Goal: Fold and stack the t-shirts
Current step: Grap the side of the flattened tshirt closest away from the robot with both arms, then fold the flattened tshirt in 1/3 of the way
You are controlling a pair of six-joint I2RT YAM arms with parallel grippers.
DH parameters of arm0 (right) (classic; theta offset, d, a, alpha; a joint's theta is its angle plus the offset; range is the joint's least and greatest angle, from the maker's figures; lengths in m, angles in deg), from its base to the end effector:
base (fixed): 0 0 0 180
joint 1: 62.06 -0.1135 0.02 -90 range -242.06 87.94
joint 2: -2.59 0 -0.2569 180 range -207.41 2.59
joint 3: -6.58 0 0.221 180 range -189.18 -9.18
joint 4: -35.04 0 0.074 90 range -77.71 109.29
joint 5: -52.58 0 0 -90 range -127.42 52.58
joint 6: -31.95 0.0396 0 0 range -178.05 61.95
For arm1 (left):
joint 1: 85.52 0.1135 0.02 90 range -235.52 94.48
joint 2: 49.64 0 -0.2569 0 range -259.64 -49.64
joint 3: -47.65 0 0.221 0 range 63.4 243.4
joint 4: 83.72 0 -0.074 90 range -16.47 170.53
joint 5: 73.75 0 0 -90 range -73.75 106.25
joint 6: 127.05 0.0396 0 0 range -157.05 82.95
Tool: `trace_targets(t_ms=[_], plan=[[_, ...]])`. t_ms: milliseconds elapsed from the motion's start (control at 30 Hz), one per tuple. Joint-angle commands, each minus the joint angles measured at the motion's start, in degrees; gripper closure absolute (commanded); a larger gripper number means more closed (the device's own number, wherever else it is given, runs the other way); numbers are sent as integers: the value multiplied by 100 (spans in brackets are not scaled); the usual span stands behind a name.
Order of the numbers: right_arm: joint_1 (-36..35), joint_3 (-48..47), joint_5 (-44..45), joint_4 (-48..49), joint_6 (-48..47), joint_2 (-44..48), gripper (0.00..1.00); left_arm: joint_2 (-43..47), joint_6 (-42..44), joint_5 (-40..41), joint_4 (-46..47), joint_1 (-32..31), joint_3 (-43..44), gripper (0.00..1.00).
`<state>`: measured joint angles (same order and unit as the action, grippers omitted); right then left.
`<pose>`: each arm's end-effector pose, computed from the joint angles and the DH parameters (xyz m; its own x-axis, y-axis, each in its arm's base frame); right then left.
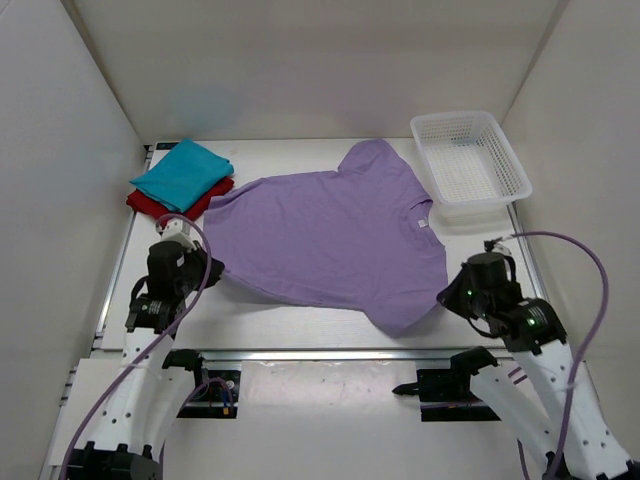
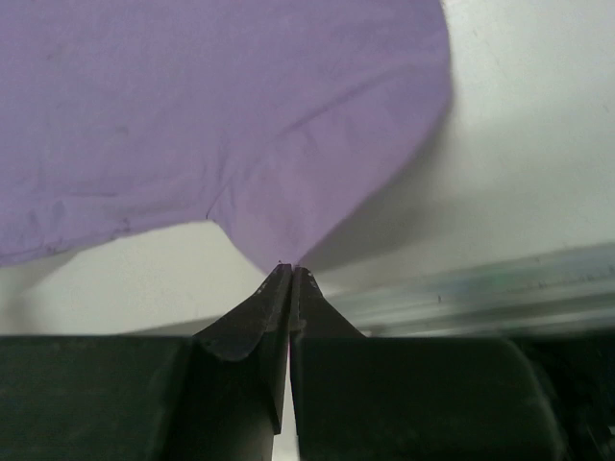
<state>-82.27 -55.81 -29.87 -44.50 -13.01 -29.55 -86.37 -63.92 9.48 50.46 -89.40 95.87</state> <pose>0.0649 0.0183 0.2757 -0.6881 0.4942 -0.5313 0.3182 0.8636 0.3911 0.1237 -0.0131 0.2473 -0.5762 -0.4108 -0.7066 -0.1077 0.8952 -0.4325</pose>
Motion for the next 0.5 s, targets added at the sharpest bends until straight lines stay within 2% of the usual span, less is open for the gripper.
trace_targets(t_ms=[0,100,167,267,333,467], plan=[[156,259,89,1754,-468,-642,100,-351,42,219,-17,-25,119,100],[1278,462,-709,2975,-995,-1467,100,-694,42,-26,237,378,49,100],[1597,488,-1289,3809,-988,-2083,100,-809,-81,-263,395,843,-82,100],[1468,103,-941,4268,-1067,-2979,100,-1046,-247,-194,677,925,-101,100],[1528,-354,-1176,4392,-1207,-3488,100,-1344,-353,-203,826,950,-83,100],[1458,-1312,-1037,4603,-1392,-4614,100,-1819,-678,-413,1292,1135,-144,100]])
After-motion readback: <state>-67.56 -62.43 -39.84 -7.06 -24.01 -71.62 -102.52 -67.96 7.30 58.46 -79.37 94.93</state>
